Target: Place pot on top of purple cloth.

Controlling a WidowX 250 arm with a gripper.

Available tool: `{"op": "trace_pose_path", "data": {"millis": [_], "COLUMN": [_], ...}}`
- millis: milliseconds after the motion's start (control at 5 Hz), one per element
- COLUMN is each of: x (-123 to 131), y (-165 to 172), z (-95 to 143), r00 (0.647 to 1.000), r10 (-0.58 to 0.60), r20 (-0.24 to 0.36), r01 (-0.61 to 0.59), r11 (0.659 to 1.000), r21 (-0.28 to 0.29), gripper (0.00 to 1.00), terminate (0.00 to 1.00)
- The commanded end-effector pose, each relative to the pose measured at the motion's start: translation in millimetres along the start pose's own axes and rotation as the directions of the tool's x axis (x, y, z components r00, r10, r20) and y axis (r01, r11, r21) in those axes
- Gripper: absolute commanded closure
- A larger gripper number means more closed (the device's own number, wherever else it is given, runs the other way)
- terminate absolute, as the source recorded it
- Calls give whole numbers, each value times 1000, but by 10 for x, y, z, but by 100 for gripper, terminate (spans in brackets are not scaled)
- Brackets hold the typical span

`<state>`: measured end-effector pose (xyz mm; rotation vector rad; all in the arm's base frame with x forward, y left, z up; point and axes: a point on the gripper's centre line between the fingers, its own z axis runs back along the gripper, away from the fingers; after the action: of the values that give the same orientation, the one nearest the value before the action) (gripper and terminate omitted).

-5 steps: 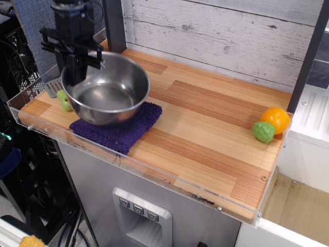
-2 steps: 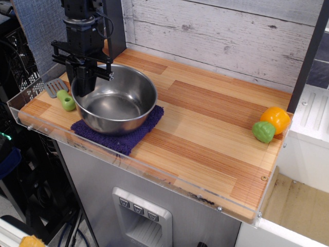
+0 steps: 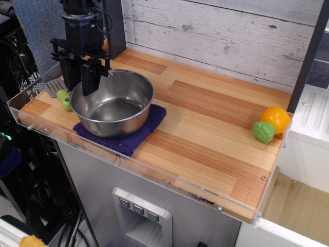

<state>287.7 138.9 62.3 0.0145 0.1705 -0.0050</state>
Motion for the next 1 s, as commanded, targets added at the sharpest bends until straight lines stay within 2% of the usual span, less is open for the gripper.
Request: {"op": "trace_pose_path", "data": {"millis": [0, 200, 400, 600, 800], "x": [-133, -256, -317, -262, -262], "y": [101, 100, 40, 3, 3], "z": [746, 1146, 1370, 1438, 1438], "r00": [996, 988, 974, 976, 976], "r10": [13, 48, 35, -54, -54], "r20": [84, 148, 225, 211, 211], "r01": [-16, -55, -48, 41, 41], "r11": [999, 997, 998, 997, 997], "r21": [28, 47, 52, 66, 66], "gripper": [0, 0, 0, 0, 0], "terminate": [0, 0, 0, 0, 0]}}
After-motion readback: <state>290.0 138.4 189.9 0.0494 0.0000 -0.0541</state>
